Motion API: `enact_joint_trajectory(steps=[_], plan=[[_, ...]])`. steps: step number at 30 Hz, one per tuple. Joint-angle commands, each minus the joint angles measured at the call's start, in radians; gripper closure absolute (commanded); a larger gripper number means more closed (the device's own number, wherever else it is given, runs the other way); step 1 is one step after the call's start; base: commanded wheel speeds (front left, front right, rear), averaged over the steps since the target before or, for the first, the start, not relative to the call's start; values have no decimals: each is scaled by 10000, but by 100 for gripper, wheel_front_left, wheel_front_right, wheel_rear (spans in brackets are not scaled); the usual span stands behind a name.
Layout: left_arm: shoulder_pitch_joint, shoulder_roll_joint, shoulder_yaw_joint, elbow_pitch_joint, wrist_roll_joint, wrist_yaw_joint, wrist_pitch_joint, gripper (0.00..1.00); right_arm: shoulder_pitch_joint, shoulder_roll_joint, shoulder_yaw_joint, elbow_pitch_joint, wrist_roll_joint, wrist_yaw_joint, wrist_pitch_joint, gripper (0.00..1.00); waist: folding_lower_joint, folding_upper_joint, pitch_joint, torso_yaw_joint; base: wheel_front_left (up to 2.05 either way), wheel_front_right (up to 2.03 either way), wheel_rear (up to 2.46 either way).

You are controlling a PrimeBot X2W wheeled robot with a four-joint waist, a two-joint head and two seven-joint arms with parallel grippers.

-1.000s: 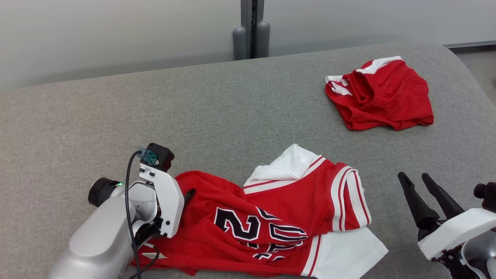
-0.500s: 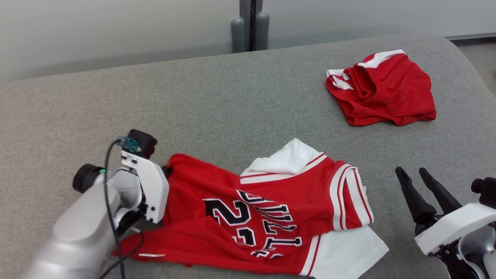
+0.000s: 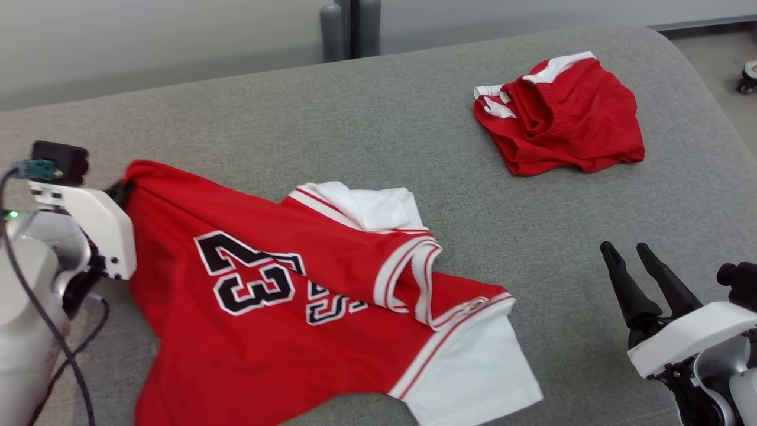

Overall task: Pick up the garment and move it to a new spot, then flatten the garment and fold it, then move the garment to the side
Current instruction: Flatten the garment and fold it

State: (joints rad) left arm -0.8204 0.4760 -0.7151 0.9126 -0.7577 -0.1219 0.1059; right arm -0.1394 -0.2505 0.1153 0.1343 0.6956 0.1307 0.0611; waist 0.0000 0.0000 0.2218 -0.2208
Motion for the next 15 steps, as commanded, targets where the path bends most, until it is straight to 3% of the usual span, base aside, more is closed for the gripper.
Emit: enact_joint_trajectory(steps=[1,15], plan=[[-267,168,167,176,-71,98,-306,100,-198,-32,47,20,83,4,-114,0,0,0,108,-115,0,0,0],[-1114,717,237,1330,-43,-68,-1585,100,-609,-122,358,358,242,4,-479,0,0,0,470,-495,0,0,0]])
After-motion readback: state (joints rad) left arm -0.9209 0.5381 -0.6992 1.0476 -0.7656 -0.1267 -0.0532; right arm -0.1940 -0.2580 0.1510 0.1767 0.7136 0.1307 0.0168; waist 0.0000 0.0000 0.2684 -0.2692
